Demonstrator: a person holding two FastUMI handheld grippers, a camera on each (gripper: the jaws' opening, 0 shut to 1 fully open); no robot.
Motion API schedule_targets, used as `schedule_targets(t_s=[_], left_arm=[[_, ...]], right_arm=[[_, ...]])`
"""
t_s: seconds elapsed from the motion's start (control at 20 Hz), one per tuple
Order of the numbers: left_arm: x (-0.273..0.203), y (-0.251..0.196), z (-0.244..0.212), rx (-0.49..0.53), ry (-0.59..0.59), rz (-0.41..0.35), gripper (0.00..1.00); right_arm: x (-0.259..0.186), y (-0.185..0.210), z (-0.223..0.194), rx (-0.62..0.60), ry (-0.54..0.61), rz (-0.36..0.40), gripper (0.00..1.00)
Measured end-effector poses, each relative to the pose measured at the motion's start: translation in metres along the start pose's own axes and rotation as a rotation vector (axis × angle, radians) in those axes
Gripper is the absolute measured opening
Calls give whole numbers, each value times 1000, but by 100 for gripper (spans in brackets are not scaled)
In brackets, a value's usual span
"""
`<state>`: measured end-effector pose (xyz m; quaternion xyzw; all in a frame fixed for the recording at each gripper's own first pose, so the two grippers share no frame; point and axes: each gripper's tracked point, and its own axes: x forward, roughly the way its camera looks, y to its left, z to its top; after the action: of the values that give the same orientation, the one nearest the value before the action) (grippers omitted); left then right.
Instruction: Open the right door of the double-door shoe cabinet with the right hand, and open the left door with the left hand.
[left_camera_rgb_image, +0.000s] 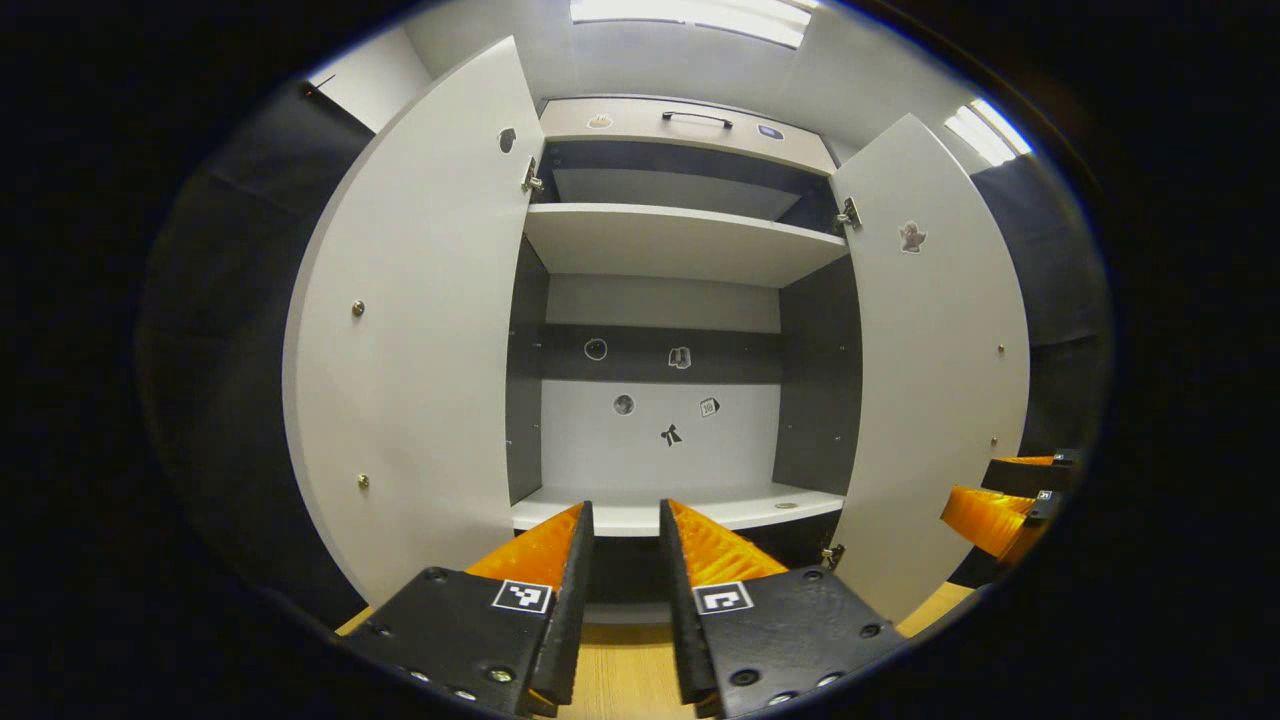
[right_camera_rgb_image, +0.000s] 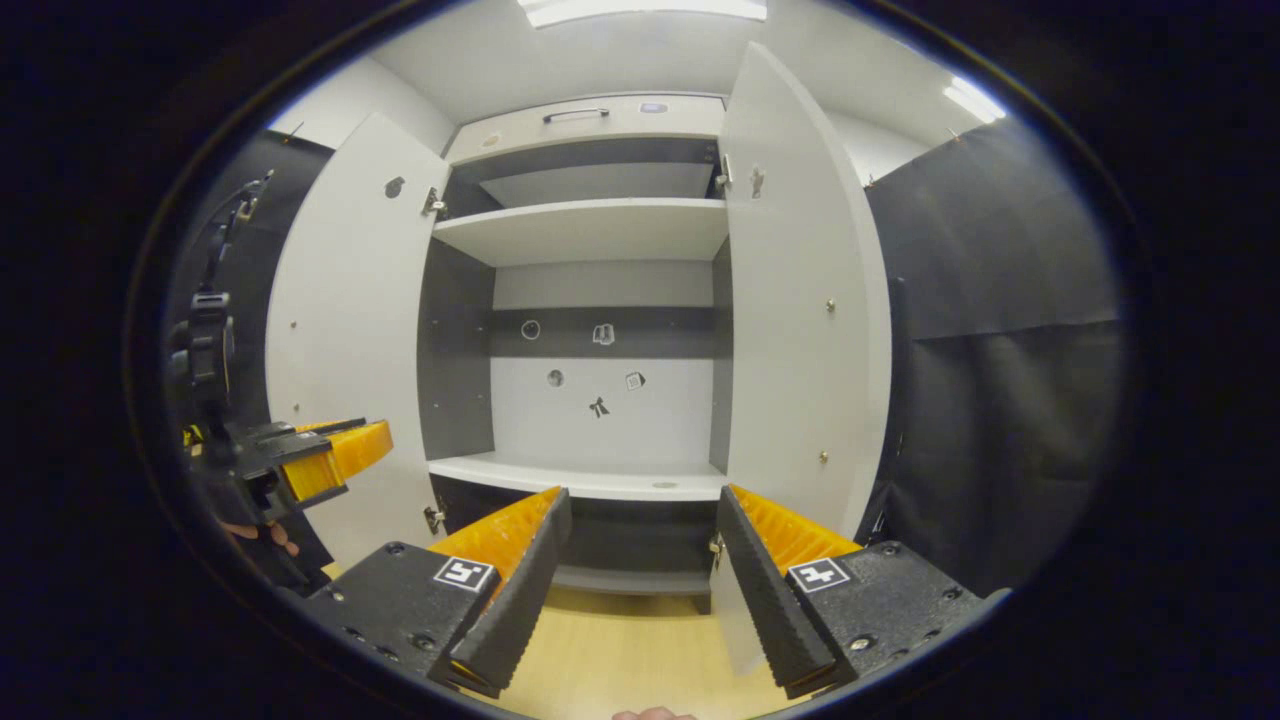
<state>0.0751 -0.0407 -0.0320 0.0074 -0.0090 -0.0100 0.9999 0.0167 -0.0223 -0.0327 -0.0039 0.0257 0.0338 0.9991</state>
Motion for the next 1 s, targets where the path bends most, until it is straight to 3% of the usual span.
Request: schedule_targets(t_s=[0.05,0.1,0.15,0.2,1.0], left_arm=[[-1,-3,1,-5,3,-12,38],[-2,-5,1,-7,1,-17,67],[-4,-4,2,-6,-3,-15,88],[-4,-2,3,-3,-6,-4,92],[-25,-4,7,17,-30,15,92]], right_arm=[[0,-1,-1,4,0,1,92],[1,0,-1,5,1,3,92],[1,0,-1,6,1,3,92],[2,0,-2,5,2,4,92],[-4,12,7,-11,-31,33,92]])
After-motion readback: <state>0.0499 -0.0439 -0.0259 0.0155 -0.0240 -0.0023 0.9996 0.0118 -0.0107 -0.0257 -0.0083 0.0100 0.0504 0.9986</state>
